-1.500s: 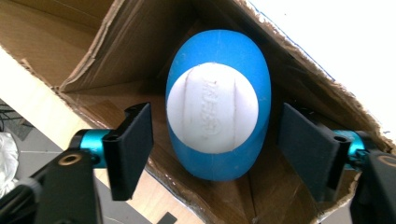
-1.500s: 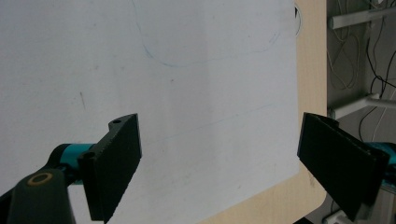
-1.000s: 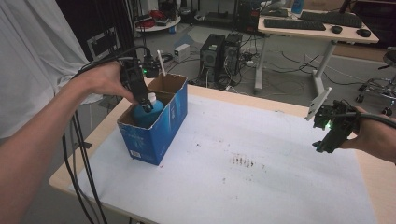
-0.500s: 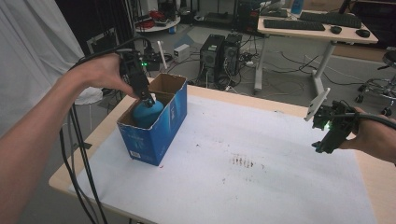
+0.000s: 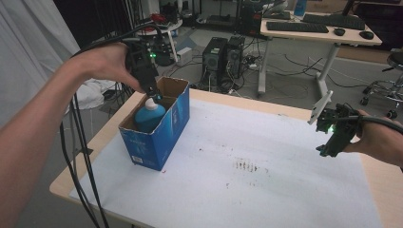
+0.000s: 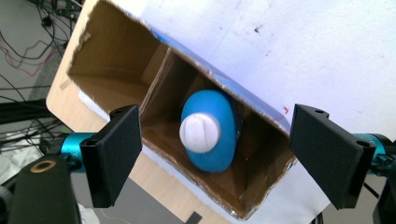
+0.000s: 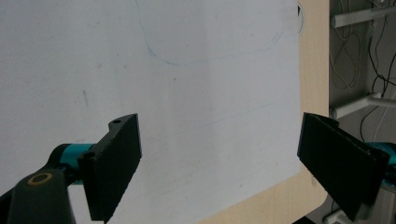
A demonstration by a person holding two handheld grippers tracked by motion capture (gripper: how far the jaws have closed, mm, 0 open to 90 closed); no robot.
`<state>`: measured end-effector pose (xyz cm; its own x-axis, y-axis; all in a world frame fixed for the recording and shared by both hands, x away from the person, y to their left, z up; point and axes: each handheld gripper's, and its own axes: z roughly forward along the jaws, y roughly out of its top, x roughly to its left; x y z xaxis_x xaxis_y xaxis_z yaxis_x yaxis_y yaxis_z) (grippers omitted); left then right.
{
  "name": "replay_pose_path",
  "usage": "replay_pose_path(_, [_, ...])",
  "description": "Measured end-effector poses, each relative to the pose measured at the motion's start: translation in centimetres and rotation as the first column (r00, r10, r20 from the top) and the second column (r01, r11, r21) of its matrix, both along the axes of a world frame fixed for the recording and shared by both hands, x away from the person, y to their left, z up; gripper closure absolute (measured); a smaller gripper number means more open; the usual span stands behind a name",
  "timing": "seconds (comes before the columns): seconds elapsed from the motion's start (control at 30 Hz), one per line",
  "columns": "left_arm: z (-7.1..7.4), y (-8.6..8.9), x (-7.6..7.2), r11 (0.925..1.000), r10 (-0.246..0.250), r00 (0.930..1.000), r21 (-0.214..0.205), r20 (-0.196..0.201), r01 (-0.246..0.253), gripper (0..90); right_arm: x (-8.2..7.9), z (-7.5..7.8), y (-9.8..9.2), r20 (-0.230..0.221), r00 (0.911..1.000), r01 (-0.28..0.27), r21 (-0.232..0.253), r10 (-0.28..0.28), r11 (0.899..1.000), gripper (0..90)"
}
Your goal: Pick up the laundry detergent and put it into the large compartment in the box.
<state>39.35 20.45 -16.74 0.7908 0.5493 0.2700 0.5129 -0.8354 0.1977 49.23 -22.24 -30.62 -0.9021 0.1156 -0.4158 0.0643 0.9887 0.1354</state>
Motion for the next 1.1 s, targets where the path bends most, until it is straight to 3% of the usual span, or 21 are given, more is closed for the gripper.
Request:
replay_pose_path(0.27, [0.8, -3.3, 0.1, 0.9977, -0.066, 0.9976, 0.014, 0.019, 0.066, 17.7, -0.1, 0.1, -0.1, 0.002, 1.0000, 0.000, -0.004, 0.000, 1.000, 12.9])
replay_pose_path(0.47, [0.7, -6.6, 0.3, 0.9917, -0.128, 0.9915, 0.021, 0.024, 0.127, 17.7, -0.2, 0.1, -0.1, 0.002, 1.0000, 0.004, -0.004, -0.004, 1.000, 12.9])
replay_pose_path(0.73, [-2.0, -10.9, 0.9, 0.9802, -0.191, 0.9815, 0.050, -0.009, 0.192, 17.7, -0.6, 0.1, -0.2, 0.002, 0.9999, 0.011, -0.002, -0.011, 1.000, 12.9])
replay_pose_path(1.1, [-5.3, -15.2, 0.4, 0.9633, -0.267, 0.9636, 0.024, -0.009, 0.267, 17.7, -1.2, 0.4, -0.1, 0.007, 0.9998, 0.017, 0.001, -0.017, 1.000, 12.9])
